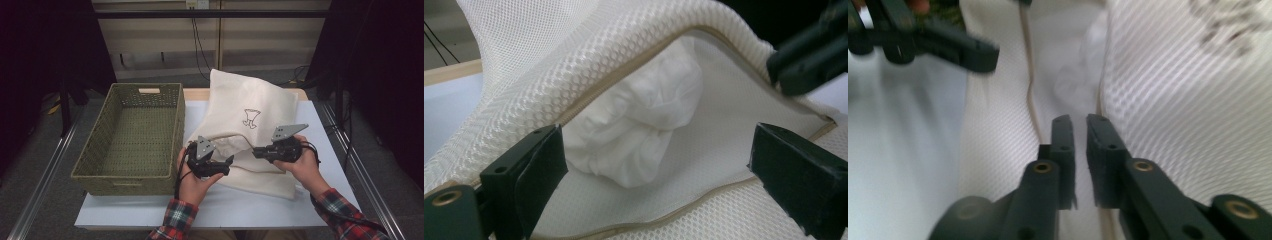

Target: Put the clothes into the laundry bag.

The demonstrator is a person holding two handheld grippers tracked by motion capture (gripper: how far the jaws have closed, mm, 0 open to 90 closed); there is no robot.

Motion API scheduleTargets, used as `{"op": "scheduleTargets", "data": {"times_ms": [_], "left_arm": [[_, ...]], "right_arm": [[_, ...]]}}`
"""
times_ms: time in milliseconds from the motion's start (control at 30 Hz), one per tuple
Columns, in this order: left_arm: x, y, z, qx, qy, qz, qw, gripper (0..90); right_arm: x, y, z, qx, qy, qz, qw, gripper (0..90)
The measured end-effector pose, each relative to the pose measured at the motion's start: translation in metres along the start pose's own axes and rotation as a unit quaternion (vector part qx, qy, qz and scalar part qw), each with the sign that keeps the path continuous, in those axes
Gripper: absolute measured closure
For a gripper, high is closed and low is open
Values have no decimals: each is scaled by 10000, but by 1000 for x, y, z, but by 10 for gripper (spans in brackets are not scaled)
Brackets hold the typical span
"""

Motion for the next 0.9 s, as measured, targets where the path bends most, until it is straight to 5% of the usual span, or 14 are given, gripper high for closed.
{"op": "scheduleTargets", "data": {"times_ms": [100,233,267,400,467,633,900], "left_arm": [[0,1,0,31,-38,-5,10000,79],[0,2,0,75,-16,-8,10000,75],[0,2,0,75,-16,-8,10000,75],[0,0,-1,53,-22,-41,10000,75],[1,-1,-3,46,-47,-32,10000,75],[2,-4,-5,17,-82,0,10000,76],[4,-5,-5,32,-74,-3,10000,71]], "right_arm": [[-15,-12,3,194,120,281,9993,672],[-36,-1,7,364,56,310,9988,550],[-36,-1,7,364,56,310,9988,550],[-48,14,8,648,-3,267,9975,780],[-48,17,10,595,-43,209,9980,877],[-42,20,7,354,-133,19,9993,893],[7,58,4,-217,-110,-848,9961,897]]}}
Point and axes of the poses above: each handheld gripper's, and its own axes: y roughly forward along the jaws, x roughly out of its underside, z roughly to its right, the point moved 2 cm from there along y, roughly forward along the jaws, and after that the axes turned 13 degrees about -z, right-handed, at the moved point
